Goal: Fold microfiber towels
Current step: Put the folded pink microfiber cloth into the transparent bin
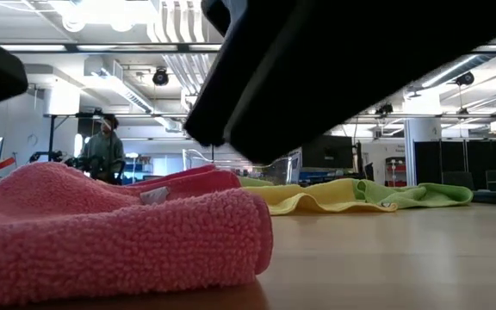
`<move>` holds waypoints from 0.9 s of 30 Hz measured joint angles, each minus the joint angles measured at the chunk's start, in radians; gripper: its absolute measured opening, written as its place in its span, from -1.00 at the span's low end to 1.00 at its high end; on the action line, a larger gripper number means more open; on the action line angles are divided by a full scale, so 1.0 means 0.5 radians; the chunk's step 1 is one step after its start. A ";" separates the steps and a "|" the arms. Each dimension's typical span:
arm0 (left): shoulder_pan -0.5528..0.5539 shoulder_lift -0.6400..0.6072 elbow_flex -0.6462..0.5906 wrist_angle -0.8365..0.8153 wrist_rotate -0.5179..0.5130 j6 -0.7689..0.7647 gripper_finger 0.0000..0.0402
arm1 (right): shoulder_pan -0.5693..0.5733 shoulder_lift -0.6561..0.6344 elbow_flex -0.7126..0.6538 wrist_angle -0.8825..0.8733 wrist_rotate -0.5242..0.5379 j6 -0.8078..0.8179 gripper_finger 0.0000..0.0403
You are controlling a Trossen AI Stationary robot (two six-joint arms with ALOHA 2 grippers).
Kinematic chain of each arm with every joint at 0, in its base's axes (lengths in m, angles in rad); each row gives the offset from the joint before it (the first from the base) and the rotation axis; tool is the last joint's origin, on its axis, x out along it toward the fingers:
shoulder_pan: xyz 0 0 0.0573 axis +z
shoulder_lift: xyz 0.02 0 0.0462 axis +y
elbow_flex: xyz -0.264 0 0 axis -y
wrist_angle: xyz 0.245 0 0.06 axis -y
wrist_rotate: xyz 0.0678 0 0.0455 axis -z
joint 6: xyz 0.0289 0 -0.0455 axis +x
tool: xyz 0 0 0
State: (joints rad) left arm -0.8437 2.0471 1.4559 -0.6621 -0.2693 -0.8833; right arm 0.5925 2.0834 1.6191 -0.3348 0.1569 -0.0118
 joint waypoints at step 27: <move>0.093 0.038 -0.044 -0.003 -0.131 0.074 -0.79 | -0.115 0.146 -0.042 0.014 0.018 0.181 -0.45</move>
State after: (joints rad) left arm -0.7973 2.0663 1.4340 -0.6636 -0.3348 -0.8463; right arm 0.5350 2.1563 1.5978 -0.3279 0.1661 0.0788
